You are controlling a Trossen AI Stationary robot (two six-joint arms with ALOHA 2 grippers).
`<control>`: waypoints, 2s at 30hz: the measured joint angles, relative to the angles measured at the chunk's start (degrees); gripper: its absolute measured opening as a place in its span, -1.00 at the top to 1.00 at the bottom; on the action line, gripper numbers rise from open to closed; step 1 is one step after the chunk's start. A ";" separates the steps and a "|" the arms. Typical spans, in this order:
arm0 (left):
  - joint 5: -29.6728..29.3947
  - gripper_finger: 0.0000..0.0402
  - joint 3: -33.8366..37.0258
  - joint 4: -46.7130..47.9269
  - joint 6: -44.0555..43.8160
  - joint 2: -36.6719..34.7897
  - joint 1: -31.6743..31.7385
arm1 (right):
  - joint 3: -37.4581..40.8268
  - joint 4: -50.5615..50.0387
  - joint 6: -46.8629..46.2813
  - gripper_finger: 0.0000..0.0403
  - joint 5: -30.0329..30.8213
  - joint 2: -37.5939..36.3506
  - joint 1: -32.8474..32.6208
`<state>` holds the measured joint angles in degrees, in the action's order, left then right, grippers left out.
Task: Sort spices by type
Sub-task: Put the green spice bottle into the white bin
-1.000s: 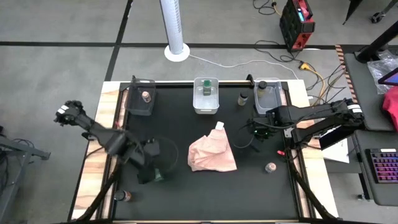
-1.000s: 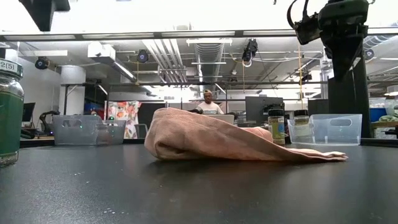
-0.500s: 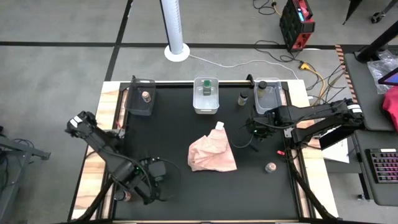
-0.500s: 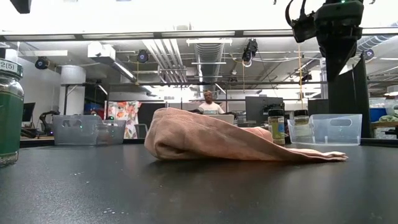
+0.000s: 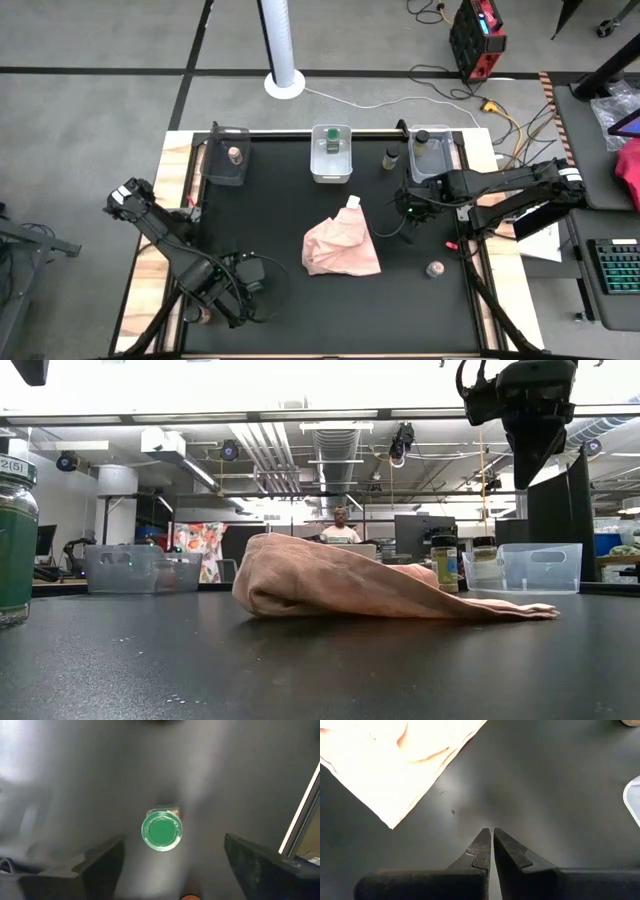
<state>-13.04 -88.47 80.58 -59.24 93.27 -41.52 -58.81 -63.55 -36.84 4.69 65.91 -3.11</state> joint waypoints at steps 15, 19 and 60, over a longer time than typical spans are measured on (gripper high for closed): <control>2.01 -0.95 0.09 -6.11 -4.37 0.23 -1.14 | 0.66 0.93 -0.17 0.94 0.00 0.00 0.00; 1.81 -0.95 0.09 -5.19 -4.33 0.24 -1.14 | 0.70 3.31 -0.20 0.94 0.00 0.00 0.00; -2.69 -0.87 34.83 -32.02 -6.15 -13.73 -1.14 | 0.94 5.66 -0.59 0.94 3.06 0.00 0.02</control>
<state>-15.73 -53.64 48.56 -65.40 79.55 -42.65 -57.87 -57.89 -37.43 7.75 65.91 -3.09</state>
